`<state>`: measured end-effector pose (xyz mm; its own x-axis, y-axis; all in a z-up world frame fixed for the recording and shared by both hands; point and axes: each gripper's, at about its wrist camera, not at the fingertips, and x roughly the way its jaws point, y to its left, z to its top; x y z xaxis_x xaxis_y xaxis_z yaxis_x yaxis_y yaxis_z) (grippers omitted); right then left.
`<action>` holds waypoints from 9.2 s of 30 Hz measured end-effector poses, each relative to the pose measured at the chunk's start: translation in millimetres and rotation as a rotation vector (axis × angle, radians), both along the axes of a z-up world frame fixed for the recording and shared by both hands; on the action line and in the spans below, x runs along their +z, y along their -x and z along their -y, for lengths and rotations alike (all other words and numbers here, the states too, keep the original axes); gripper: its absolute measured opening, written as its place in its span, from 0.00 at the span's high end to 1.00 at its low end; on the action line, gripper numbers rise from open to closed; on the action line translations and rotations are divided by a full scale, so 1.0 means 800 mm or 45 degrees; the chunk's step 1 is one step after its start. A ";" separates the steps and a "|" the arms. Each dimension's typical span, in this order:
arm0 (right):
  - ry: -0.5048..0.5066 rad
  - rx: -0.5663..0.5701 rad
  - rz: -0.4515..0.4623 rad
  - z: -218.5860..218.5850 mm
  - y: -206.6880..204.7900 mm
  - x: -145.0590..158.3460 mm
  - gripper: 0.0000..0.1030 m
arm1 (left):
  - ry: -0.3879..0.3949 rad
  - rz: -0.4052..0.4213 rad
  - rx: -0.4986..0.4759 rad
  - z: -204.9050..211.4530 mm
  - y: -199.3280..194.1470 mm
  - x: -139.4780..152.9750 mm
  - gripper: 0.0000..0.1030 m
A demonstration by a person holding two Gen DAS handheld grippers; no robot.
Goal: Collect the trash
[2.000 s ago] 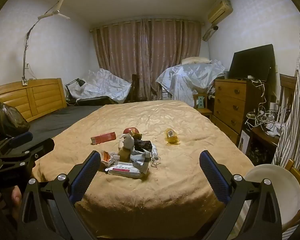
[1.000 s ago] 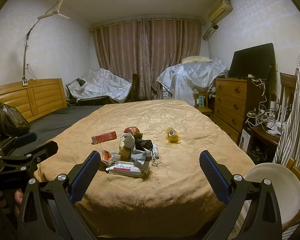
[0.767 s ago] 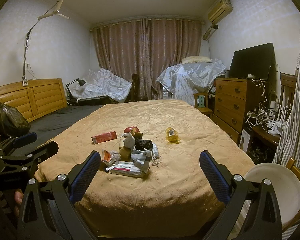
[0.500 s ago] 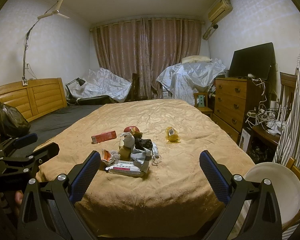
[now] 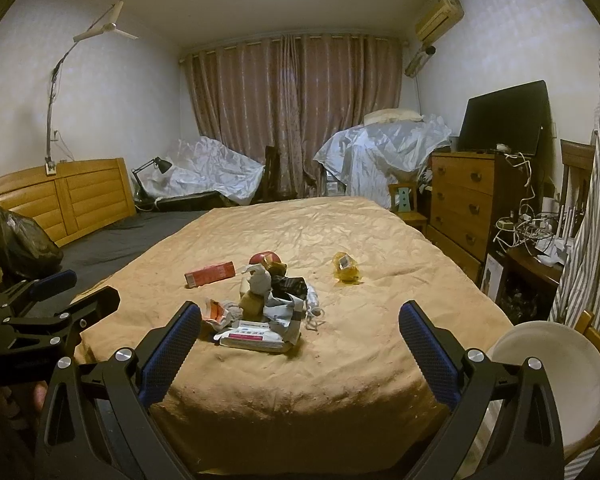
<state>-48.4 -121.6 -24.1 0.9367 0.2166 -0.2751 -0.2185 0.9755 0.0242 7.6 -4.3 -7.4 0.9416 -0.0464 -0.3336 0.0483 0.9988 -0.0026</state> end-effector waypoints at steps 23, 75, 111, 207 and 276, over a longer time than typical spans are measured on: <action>-0.007 0.001 -0.006 0.001 -0.002 -0.002 0.04 | 0.006 -0.012 0.001 -0.004 -0.002 -0.008 0.05; 0.130 0.372 -0.627 -0.069 -0.254 -0.193 0.04 | 0.151 -0.673 0.439 -0.272 -0.290 -0.179 0.05; 0.594 0.842 -0.767 -0.176 -0.380 -0.205 0.41 | 0.431 -0.650 0.212 -0.243 -0.354 -0.182 0.49; -0.017 -0.675 -0.414 0.415 -0.079 0.003 0.43 | 0.039 -0.132 -0.721 0.321 -0.172 -0.028 0.54; -0.094 -0.043 -0.525 0.170 -0.190 -0.079 0.06 | -0.001 -0.549 0.058 -0.036 -0.268 -0.170 0.22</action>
<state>103.8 -257.5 -87.0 0.7583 0.2213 -0.6132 -0.1441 0.9743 0.1734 221.9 24.8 -143.7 0.7171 -0.0076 -0.6969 -0.0014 0.9999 -0.0123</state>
